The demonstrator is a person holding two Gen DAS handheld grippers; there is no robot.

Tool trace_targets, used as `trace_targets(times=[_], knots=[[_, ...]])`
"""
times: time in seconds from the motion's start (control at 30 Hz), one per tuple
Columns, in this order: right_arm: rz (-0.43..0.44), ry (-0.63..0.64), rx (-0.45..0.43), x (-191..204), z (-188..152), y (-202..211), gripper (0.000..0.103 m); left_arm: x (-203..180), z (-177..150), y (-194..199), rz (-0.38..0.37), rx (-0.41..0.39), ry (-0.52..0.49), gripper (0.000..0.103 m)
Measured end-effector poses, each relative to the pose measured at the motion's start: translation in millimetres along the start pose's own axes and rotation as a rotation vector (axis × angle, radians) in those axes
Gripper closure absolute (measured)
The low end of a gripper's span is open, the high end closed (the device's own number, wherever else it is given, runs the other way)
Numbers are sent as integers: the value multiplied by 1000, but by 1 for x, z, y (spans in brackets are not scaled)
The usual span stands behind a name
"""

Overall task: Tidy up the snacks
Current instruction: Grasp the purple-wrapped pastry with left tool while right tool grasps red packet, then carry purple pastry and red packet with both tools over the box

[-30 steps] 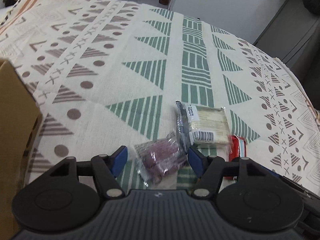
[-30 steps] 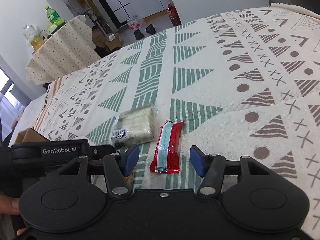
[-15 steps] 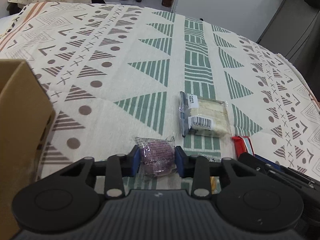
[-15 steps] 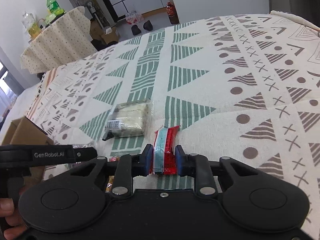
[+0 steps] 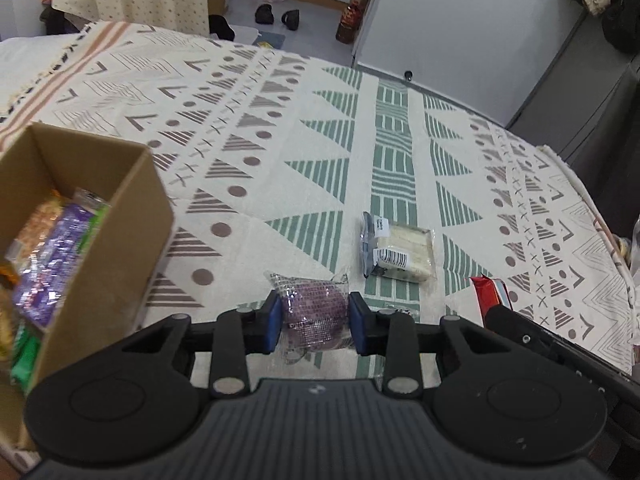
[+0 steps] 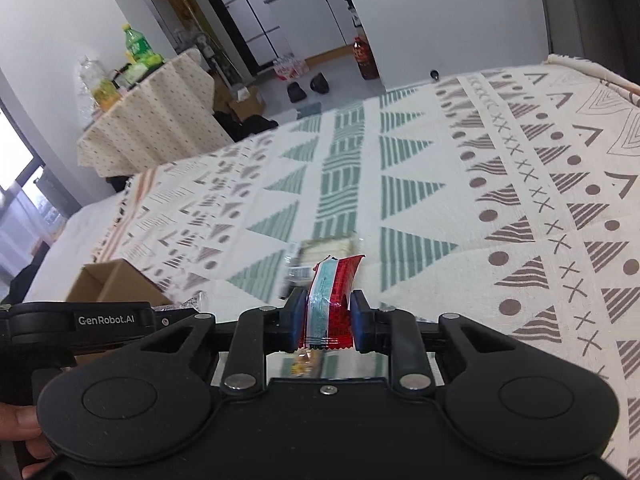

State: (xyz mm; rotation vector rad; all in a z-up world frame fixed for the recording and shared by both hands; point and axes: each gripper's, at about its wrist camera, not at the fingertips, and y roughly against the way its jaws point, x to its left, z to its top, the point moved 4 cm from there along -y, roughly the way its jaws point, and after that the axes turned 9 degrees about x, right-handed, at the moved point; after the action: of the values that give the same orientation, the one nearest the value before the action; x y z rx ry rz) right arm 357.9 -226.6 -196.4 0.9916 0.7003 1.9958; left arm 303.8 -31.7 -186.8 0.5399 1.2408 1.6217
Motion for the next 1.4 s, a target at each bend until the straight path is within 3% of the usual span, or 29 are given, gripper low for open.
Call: trace_targets(times=[0.53,0.83,1.4], knots=[[112,124,-99,62,-2,42,80,38,-4,82,60,-113,63,70],[168,184,-108,93,-7,46,80,68,-4,119,97,-172,80,69],[316,207,-22,153,-10,26,80,144,7,136,112,-197,201,69]])
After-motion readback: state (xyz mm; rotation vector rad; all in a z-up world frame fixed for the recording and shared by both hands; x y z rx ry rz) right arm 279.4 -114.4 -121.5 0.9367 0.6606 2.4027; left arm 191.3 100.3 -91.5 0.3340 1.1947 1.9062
